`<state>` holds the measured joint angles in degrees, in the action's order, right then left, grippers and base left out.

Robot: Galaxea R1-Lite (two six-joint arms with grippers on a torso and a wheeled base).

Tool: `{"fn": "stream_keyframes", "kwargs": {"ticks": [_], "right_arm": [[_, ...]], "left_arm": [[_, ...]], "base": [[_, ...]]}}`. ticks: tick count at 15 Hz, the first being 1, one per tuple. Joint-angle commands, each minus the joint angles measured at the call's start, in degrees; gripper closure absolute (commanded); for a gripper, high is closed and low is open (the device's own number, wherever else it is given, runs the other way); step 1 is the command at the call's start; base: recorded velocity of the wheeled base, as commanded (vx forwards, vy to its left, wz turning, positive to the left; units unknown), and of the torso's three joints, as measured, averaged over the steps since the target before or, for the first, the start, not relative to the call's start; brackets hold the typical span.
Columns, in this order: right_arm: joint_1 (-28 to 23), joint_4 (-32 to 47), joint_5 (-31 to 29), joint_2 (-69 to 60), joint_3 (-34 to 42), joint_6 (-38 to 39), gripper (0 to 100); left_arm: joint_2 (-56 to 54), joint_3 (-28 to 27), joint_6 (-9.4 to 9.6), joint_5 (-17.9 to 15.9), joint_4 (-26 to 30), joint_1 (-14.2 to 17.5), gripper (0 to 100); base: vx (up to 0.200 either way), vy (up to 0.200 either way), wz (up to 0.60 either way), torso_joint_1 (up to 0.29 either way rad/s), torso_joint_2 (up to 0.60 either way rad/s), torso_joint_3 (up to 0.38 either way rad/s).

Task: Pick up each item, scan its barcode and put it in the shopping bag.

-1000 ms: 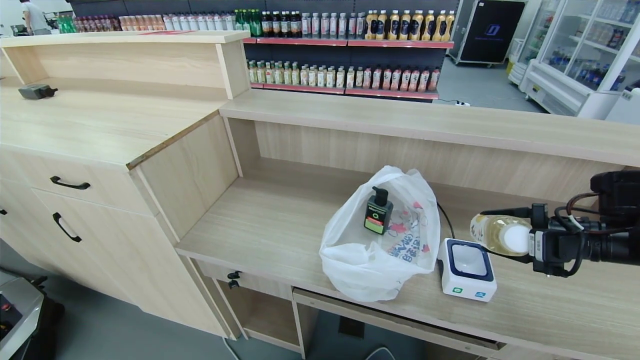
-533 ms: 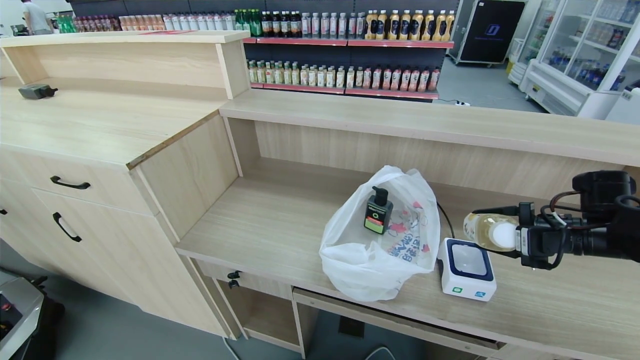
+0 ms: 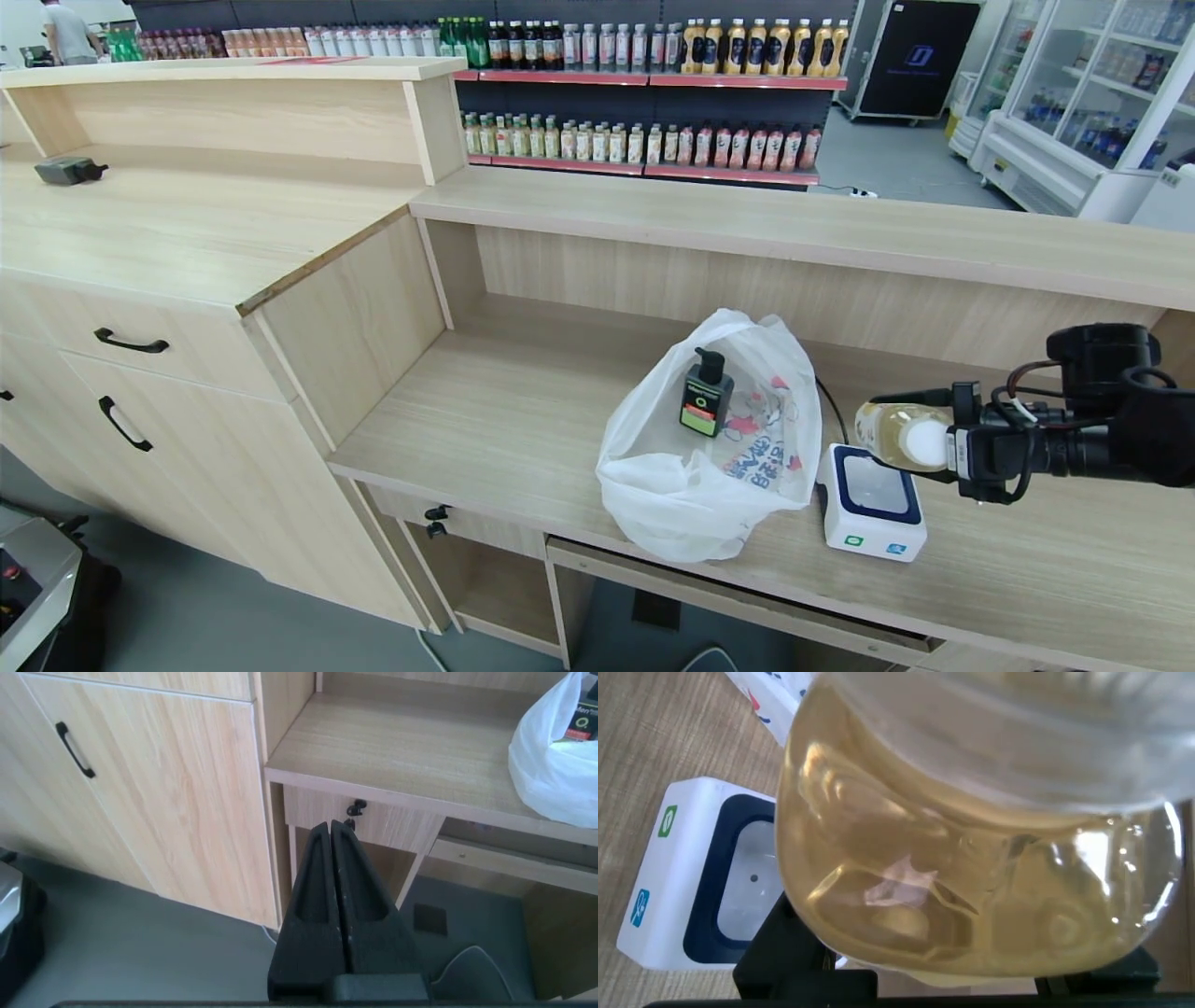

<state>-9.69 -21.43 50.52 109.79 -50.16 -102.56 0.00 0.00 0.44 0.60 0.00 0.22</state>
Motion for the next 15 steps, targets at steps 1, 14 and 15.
{"fn": "stream_keyframes", "kwargs": {"ticks": [1, 14, 15], "right_arm": [[0.11, -0.01, -0.07, 0.69, -0.28, -0.27, 100], [0.02, -0.01, -0.33, 1.39, -0.11, -1.15, 100], [0.02, -0.01, -0.33, 1.66, -0.20, -1.15, 100]], "left_arm": [[0.00, 0.00, 0.00, 0.02, 0.00, 0.04, 100], [0.00, 0.00, 0.00, 0.02, 0.00, 0.04, 100], [0.00, 0.00, 0.00, 0.02, 0.00, 0.04, 100]], "base": [[0.000, 0.000, 0.00, 0.000, 0.00, 0.000], [0.000, 0.000, 0.00, 0.000, 0.00, 0.000], [0.000, 0.000, 0.00, 0.000, 0.00, 0.000]]}}
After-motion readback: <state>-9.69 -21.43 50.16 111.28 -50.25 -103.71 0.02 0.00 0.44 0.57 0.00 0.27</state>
